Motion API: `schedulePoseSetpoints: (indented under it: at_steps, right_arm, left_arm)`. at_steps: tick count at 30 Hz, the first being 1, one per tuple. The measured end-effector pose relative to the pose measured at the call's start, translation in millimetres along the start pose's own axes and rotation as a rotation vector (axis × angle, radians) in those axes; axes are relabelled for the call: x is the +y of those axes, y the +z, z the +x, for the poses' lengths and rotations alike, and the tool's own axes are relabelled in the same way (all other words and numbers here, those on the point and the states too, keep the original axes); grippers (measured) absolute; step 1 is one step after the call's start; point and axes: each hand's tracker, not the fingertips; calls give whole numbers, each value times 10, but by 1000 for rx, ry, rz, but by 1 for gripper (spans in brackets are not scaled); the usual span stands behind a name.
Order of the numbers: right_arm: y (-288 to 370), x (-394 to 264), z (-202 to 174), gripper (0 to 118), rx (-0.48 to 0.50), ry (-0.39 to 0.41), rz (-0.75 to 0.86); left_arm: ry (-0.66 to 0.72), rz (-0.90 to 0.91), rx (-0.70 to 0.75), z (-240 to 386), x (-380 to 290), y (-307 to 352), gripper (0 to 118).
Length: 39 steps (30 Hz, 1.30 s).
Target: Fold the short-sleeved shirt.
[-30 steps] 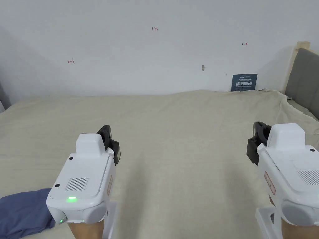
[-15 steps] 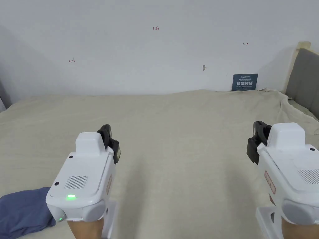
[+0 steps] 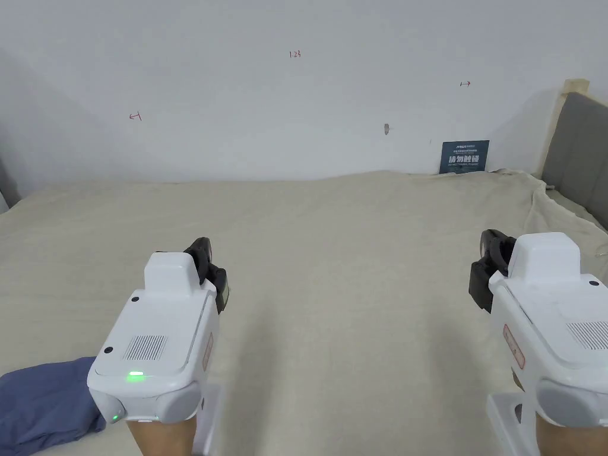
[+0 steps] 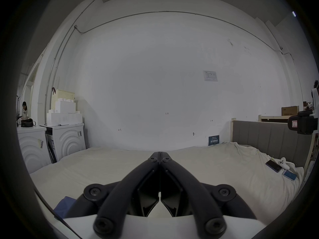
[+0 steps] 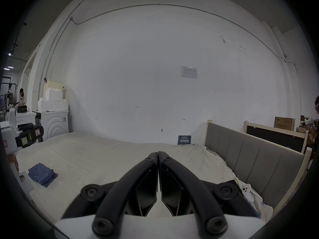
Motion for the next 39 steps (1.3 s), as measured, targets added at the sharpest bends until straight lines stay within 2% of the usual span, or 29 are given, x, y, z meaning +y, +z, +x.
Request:
schedulePoseSetpoints:
  at_steps: [14,16,17,19,20,21,22,23,25,28,39]
  right_arm:
    - [27,-3,-14,0,-2,-5,-1]
    - [31,-5,-16,3,-3,-10,1]
    - [30,-5,-12,10,-2,-13,0]
    - [28,-12,4,60,0,-20,-5]
    - [23,-12,9,75,2,-22,-7]
    - [11,-12,22,83,8,-25,-14]
    - [-9,-36,57,86,18,-33,-15]
    - [-9,-43,62,87,17,-38,-13]
    - [-17,-53,68,89,8,-43,-13]
    - [-51,-91,97,118,17,-46,-24]
    - [-54,-170,99,118,12,-54,-10]
  left_arm:
    - [-4,1,3,0,-20,7,0]
    - [0,1,10,-3,-24,8,9]
    - [8,0,23,-6,-24,6,19]
    - [20,5,32,-17,-25,8,66]
    - [22,5,36,-22,-24,7,82]
    - [26,2,40,-29,-22,3,102]
    - [29,2,39,-36,-24,0,113]
    - [32,-2,35,-44,-22,-4,118]
    - [40,0,29,-51,-18,6,118]
    - [25,8,30,-47,-18,25,118]
    - [-11,15,26,-30,-35,50,118]
